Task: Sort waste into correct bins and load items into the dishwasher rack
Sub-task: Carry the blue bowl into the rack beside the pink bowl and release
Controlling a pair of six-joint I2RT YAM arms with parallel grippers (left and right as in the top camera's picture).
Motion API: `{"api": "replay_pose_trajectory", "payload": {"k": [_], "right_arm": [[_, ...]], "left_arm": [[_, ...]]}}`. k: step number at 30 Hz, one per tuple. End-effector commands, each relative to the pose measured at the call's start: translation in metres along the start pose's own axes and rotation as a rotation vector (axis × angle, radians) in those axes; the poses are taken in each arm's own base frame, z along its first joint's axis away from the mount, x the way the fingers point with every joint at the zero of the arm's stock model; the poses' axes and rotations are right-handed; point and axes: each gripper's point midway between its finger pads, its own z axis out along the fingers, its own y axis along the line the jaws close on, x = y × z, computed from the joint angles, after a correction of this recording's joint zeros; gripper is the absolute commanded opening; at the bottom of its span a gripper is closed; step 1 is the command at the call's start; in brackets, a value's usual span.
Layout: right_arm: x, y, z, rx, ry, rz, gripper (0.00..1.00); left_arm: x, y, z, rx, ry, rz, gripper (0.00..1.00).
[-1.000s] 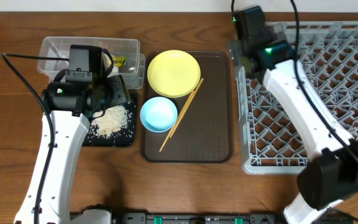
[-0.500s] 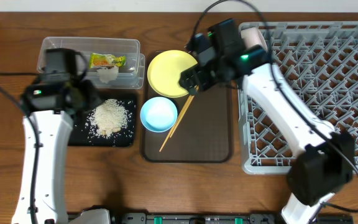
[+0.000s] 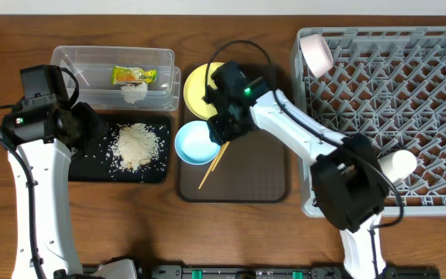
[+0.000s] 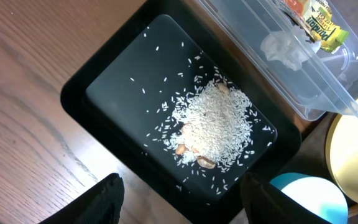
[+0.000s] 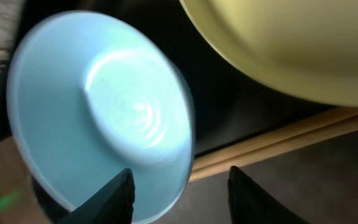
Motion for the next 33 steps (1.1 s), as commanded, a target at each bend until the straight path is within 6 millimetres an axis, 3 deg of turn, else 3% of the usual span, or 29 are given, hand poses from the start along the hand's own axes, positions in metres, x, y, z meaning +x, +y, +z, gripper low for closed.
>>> {"api": "replay_pose_trajectory", "payload": {"k": [1,11,16,19,23,26,30,33], "right_arm": [[0.006,-0.004,0.016,0.044,0.029,0.05,0.43],[0.007,-0.017,0.021,0.108,0.03,0.092,0.01],[0.004,-0.017,0.02,0.106,0.019,0.092,0.01],[-0.002,-0.017,0.008,0.103,-0.008,0.089,0.01],[-0.019,-0.022,-0.032,0.113,-0.102,0.054,0.01],[-0.033,-0.039,-0.079,0.186,-0.21,0.048,0.01],[-0.044,-0.086,-0.154,0.383,-0.369,0.097,0.01],[-0.042,-0.123,-0.197,0.533,-0.43,0.112,0.01]], "left_arm": [[0.0,-0.002,-0.002,0.018,0.003,-0.014,0.64],[0.0,-0.002,-0.002,0.017,0.003,-0.013,0.64],[0.0,-0.002,-0.002,0.017,0.003,-0.013,0.64],[0.0,-0.002,-0.002,0.018,0.003,-0.013,0.64],[0.0,-0.002,-0.002,0.017,0.003,-0.013,0.64],[0.0,-0.002,-0.002,0.017,0.003,-0.013,0.64],[0.0,-0.002,-0.002,0.017,0.003,-0.013,0.64],[0.0,-0.002,-0.002,0.018,0.003,-0.014,0.64]]}}
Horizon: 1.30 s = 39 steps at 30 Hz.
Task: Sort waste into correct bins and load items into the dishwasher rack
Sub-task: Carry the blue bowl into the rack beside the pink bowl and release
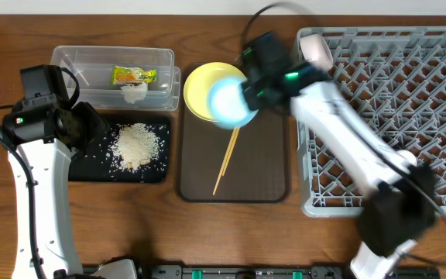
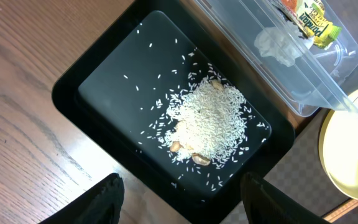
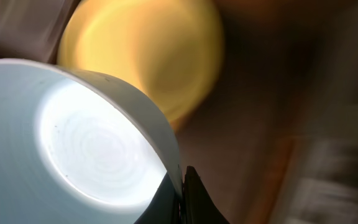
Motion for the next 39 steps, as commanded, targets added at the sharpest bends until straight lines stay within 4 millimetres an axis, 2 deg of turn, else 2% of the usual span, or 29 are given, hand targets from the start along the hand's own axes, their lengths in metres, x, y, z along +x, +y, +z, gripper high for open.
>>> {"api": "replay_pose_trajectory", "payload": {"k": [1,7,11,14,17,22,27,33,39], "right_arm": [[-0.02,-0.068,-0.032,0.243,-0.088,-0.024,0.01],[-0.026,-0.168,-0.068,0.584,-0.1,-0.021,0.01],[-0.03,-0.232,-0.1,0.847,-0.093,-0.036,0.01],[-0.035,-0.272,-0.132,1.042,-0.083,-0.055,0.01],[-0.042,-0.301,-0.148,1.125,-0.059,-0.122,0.01],[-0.039,-0.334,-0.148,1.177,0.016,-0.189,0.01],[-0.028,-0.355,-0.125,1.185,0.076,-0.182,0.01],[-0.025,-0.362,-0.092,1.248,0.121,-0.168,0.01],[-0.02,-0.353,-0.055,1.293,0.163,-0.172,0.01]], "left_arm": [[-0.002,0.001,-0.002,-0.002,-0.008,-0.013,0.64],[-0.002,0.001,-0.002,-0.002,-0.008,-0.013,0.64],[-0.003,0.001,-0.002,0.0,-0.011,-0.013,0.64],[-0.003,0.001,-0.002,0.0,-0.011,-0.014,0.64],[-0.003,0.001,-0.002,0.0,-0.011,-0.014,0.64],[-0.003,0.001,-0.002,0.0,-0.011,-0.013,0.64],[-0.003,0.001,-0.002,0.0,-0.011,-0.013,0.64],[-0.003,0.001,-0.002,0.0,-0.011,-0.013,0.64],[-0.003,0.001,-0.002,0.0,-0.011,-0.013,0.64]]}}
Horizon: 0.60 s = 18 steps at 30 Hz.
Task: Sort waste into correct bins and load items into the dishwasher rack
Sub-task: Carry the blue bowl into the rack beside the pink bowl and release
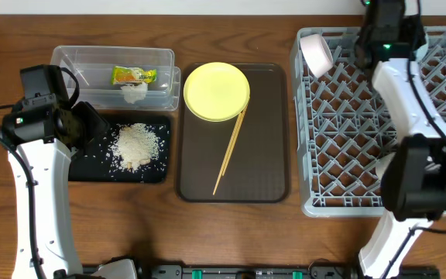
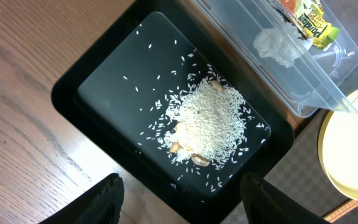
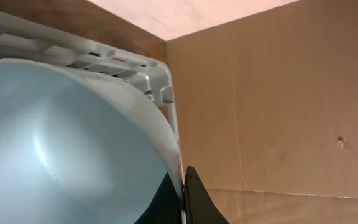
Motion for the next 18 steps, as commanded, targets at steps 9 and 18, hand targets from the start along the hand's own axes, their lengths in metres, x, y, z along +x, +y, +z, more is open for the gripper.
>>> {"api": "replay_pose_trajectory", "payload": {"k": [9,18], "right_arm": [[-0.012,0.058,-0.021,0.019,0.0,-0.06,0.01],[0.006,0.072,-0.035,0.012,0.055,0.056,0.01]], "left_arm": [[-0.002,0.001,-0.002,-0.002,-0.008,-0.013,0.64],[-0.002,0.001,-0.002,-0.002,-0.008,-0.013,0.64]]}}
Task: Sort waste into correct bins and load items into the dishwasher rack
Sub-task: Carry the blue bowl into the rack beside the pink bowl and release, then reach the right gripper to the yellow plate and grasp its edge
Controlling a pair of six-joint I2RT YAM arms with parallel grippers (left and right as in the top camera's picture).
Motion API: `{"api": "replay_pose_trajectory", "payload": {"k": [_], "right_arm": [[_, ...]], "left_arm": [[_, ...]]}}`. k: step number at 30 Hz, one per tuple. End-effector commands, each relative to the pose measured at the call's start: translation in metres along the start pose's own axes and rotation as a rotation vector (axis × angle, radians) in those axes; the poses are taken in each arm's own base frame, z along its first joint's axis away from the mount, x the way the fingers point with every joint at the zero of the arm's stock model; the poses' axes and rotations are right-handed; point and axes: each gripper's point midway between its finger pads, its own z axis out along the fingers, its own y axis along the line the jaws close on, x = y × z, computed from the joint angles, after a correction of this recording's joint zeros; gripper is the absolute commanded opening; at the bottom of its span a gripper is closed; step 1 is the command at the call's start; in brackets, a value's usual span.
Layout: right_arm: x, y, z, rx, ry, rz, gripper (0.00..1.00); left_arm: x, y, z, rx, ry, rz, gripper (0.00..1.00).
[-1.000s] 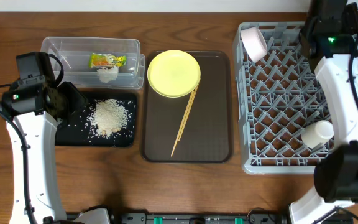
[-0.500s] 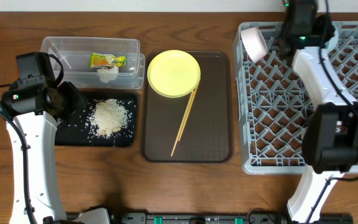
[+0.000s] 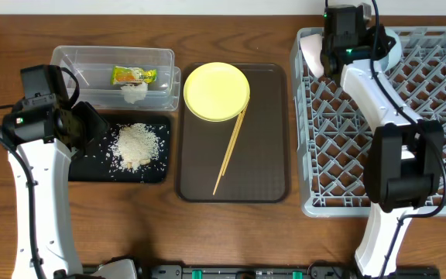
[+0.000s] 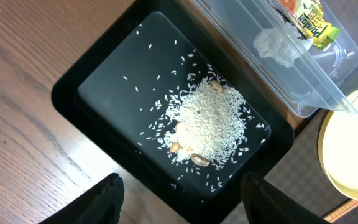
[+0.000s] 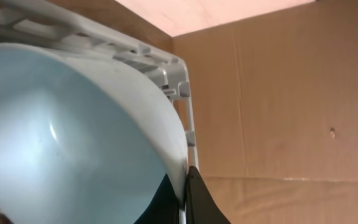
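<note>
My right gripper (image 5: 184,186) is shut on the rim of the pale blue bowl (image 5: 73,137), holding it on edge over the far left part of the grey dishwasher rack (image 3: 409,116), beside a pink cup (image 3: 313,50). In the overhead view the arm hides most of the bowl. A yellow plate (image 3: 216,91) and a pair of chopsticks (image 3: 229,152) lie on the brown tray (image 3: 262,163). My left gripper (image 4: 182,199) hangs open and empty above the near corner of the black tray (image 4: 104,81), which holds rice (image 4: 207,121).
A clear bin (image 3: 84,58) at the back left holds a green-yellow wrapper (image 3: 134,75) and a crumpled tissue (image 3: 135,94). A cardboard wall (image 5: 278,93) stands behind the rack. Bare wooden table (image 3: 130,225) lies in front of the trays.
My right gripper, still shut on the blue bowl, has moved left along the rack's far edge toward the pink cup. The left arm has not moved.
My right gripper stood open around the blue bowl's rim on the brown tray. Then it held the bowl raised beside the yellow plate. Then the bowl was at the rack's far edge, and now nearer the far left corner.
</note>
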Motion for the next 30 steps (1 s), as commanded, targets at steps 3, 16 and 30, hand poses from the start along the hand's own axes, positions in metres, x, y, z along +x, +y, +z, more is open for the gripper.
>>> {"api": "replay_pose_trajectory", "payload": {"k": [3,16,30], "right_arm": [[0.015,0.042,-0.013,-0.14,0.03,0.143,0.02],[0.021,0.071,-0.067,-0.613,0.067,0.315,0.64],[-0.041,0.034,-0.205,-1.315,-0.269,0.466,0.84]], "left_arm": [[-0.003,0.001,-0.002,-0.001,-0.01,-0.013,0.64],[-0.003,0.001,-0.002,0.0,-0.012,-0.013,0.64],[-0.003,0.001,-0.002,0.0,-0.011,-0.013,0.64]]}}
